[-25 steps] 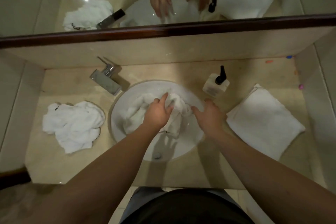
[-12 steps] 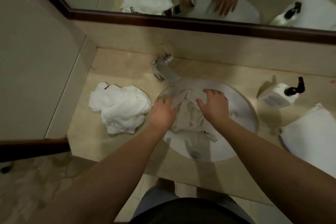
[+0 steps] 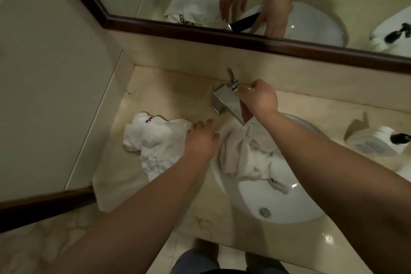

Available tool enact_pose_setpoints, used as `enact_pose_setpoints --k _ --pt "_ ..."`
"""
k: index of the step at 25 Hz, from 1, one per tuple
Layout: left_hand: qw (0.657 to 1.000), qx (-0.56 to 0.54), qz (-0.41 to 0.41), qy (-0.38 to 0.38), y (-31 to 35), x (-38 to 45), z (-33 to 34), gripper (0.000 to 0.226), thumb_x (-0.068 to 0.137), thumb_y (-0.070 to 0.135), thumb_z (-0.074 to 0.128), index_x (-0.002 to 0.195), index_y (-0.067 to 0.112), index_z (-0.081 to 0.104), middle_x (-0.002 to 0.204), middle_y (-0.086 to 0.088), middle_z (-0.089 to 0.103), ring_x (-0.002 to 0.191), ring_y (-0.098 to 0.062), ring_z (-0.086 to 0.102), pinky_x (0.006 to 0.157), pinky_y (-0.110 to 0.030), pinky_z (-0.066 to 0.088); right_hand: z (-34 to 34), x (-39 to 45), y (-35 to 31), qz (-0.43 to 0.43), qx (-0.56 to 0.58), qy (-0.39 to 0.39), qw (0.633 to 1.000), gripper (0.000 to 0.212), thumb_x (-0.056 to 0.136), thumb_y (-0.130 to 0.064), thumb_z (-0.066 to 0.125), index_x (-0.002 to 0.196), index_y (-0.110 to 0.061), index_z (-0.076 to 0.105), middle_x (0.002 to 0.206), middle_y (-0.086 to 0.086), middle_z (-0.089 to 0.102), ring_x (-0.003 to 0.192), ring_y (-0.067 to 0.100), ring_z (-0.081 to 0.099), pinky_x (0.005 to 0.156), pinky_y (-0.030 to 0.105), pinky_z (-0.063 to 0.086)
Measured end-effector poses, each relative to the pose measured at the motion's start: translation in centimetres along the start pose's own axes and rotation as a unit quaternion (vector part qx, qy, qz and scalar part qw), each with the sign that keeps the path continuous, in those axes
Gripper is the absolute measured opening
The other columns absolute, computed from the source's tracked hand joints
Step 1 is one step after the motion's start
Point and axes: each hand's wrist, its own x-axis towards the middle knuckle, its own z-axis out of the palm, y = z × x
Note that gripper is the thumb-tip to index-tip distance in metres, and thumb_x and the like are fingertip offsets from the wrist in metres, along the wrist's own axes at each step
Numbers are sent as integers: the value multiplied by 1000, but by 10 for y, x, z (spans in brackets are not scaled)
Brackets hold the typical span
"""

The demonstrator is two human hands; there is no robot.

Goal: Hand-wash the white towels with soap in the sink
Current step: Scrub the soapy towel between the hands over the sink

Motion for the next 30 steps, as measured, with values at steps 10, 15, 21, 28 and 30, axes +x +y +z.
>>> enact_pose_setpoints --k 10,15,21,28,30 --pt "999 -32 13 9 -2 29 -9 48 98 33 51 141 14 45 129 -13 55 123 -32 46 99 -40 37 31 44 -28 -25 -83 52 995 59 85 -66 57 87 -8 67 94 14 67 93 36 62 75 40 47" --pt "1000 -26 11 -5 -4 32 -6 46 99 34 49 140 15 44 129 -11 54 122 -30 46 98 -38 37 23 53 -20 -6 -86 30 996 54 83 -70 55 73 -17 60 91 13 67 95 35 62 82 40 48" --pt "999 -34 15 -40 2 26 3 47 100 35 49 141 14 43 133 -12 51 125 -31 44 98 -39 36 12 37 -3 14 -3 -5 1000 51 85 -63 59 61 -20 48 66 4 55 73 30 59 61 35 40" --pt "981 -170 47 -83 15 9 22 39 101 29 52 137 16 52 135 -8 52 120 -27 55 97 -39 46 13 -9 66 21 50 14 998 40 96 -45 55 79 -9 56 65 0 51 69 25 52 57 31 30" --pt "978 -185 34 -93 16 5 38 39 101 27 54 138 15 53 134 -10 52 115 -30 58 94 -41 48 24 -23 90 12 27 -33 999 32 97 -40 55 88 -10 58 73 2 56 73 24 55 58 32 40"
